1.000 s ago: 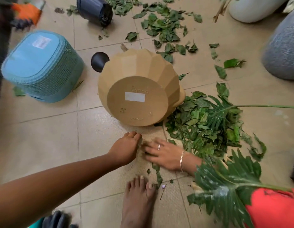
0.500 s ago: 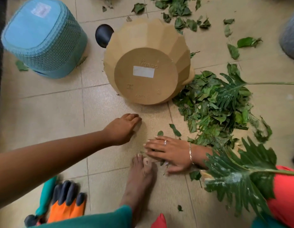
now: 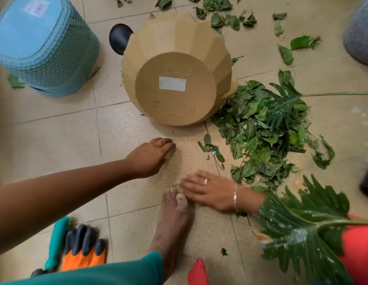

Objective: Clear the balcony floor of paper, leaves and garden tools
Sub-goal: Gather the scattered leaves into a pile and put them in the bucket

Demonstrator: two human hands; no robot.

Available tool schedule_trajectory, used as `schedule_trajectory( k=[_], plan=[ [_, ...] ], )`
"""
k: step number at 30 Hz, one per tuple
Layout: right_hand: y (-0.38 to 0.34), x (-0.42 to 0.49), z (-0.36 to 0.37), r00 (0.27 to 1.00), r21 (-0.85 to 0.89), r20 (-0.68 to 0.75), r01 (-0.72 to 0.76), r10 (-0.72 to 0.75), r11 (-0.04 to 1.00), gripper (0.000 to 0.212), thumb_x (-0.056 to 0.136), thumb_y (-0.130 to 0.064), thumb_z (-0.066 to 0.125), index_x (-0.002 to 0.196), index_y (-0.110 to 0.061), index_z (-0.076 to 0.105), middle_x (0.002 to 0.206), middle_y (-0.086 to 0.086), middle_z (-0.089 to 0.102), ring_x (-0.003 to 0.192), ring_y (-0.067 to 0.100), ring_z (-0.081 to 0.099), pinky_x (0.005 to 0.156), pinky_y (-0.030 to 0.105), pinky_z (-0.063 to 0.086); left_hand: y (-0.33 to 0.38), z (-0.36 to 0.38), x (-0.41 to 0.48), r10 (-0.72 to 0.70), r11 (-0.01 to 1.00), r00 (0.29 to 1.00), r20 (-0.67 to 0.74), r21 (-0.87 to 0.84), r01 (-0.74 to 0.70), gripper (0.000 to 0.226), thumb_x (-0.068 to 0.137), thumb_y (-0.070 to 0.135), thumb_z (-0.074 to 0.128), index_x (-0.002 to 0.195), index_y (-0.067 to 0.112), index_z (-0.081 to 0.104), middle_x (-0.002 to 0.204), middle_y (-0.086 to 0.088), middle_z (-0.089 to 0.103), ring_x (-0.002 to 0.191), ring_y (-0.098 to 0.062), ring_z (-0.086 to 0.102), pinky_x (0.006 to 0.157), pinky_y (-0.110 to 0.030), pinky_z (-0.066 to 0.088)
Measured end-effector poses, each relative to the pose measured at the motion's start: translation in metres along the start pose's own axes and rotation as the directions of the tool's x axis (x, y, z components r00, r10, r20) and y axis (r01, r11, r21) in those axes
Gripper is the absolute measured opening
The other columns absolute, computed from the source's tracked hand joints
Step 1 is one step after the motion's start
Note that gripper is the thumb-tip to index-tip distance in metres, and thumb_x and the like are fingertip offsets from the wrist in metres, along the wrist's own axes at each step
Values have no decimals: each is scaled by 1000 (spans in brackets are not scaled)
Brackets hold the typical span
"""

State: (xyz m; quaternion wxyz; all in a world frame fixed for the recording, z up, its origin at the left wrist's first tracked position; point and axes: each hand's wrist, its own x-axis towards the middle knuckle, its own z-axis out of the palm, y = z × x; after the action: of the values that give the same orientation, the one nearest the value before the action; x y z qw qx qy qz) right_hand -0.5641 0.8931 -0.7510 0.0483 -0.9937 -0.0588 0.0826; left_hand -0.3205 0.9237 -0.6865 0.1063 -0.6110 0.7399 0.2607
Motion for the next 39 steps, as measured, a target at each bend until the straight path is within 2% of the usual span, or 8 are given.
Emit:
schedule_trajectory(
  k=[4,8,12,17,25,31,36,39],
  plan=[
    [1,20,0,997,-61,73,9,-5,998,58,90,-43,29,138,-12,39,149,8,32,139,26,26,115,48,16,-1,2,-1,25,1000,1000,1,10,-25,55,97,21,44,147,11,23,154,-7,25,140,-22,25,108,-31,33],
    [39,-9,-12,896,-62,-40,-443,442,894,66,94,-44,25,145,-9,3,153,12,2,141,26,-7,114,41,-16,3,2,0,71,994,996,51,75,-75,55,98,19,43,148,9,21,154,-9,23,141,-25,23,109,-33,32],
    [-9,-46,4,998,-61,48,-44,47,997,72,88,-49,28,144,-6,17,151,13,13,141,30,10,116,47,-1,15,-2,14,130,984,989,68,118,-137,55,99,20,38,149,11,17,156,-9,17,142,-24,19,111,-35,31],
    [-78,-67,33,971,-24,60,233,-231,972,63,92,-51,36,143,-14,32,151,9,29,141,27,21,117,46,-3,27,-1,28,181,975,981,63,116,-187,56,99,19,37,149,11,16,156,-9,16,143,-23,17,113,-35,28],
    [56,-60,33,993,-59,38,-112,114,992,64,94,-53,-3,147,-16,-2,153,5,3,142,22,-13,115,42,-9,31,0,46,183,969,981,60,156,-190,60,98,19,39,150,7,10,157,-15,10,145,-29,11,117,-35,12],
    [173,-64,-2,942,-120,81,-316,327,941,69,96,-50,0,139,-12,39,142,14,43,133,32,38,110,47,15,43,-17,80,92,980,992,87,166,-105,62,100,26,34,150,11,2,158,-12,6,145,-27,14,116,-34,15],
    [190,-67,-46,718,-31,-208,-683,664,730,60,96,-45,22,134,-7,47,142,16,42,132,34,39,110,48,28,57,-15,88,14,999,997,70,35,-16,63,98,28,40,149,10,8,157,-13,7,140,-30,24,112,-34,25],
    [98,-51,-45,228,383,-272,-865,935,323,55,91,-35,33,141,-11,37,150,14,28,138,30,27,111,43,23,67,-3,81,7,999,998,64,-36,-5,74,95,33,47,150,10,1,157,-13,-2,144,-30,9,116,-34,16]
  ],
)
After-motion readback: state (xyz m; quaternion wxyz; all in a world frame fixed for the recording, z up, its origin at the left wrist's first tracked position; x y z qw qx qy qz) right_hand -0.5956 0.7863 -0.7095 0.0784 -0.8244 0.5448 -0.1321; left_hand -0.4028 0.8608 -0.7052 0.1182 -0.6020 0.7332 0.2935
